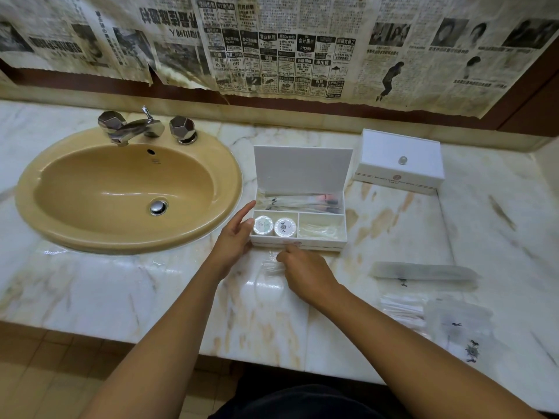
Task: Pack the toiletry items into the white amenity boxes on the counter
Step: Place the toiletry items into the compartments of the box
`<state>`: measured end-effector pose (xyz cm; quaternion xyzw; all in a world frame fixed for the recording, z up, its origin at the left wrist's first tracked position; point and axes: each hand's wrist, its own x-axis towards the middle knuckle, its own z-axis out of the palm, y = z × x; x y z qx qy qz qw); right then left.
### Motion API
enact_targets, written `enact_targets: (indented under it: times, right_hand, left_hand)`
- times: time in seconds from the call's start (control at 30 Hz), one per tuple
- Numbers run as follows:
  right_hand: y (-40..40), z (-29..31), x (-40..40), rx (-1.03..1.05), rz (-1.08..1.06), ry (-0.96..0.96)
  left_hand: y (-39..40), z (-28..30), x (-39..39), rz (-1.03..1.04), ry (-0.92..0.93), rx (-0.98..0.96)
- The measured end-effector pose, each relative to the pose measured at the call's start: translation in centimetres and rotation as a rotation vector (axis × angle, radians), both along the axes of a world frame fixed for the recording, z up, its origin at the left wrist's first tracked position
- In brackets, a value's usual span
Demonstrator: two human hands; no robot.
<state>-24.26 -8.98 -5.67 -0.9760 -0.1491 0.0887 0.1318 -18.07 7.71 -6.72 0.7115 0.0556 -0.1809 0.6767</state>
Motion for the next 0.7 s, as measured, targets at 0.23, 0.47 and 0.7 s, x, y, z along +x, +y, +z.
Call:
enact_targets:
  times: [0.23,0.47,0.7]
  right_hand:
    - [0.0,0.1,0.2,0.035,-0.044,0.010]
    - [0.0,0.6,0.4,0.119,-0.055,-0.023]
    - [-0.2,3.0,1.5,0.251,-0.139,-0.246]
  left_hand:
    - [0.1,0.0,0.0,-0.006,0.000,0.004]
    - [-0.1,0.2,0.0,-0.002,-0.006,0.013]
    - [0.0,0.5,-0.1,-0.012,-0.014,0.012]
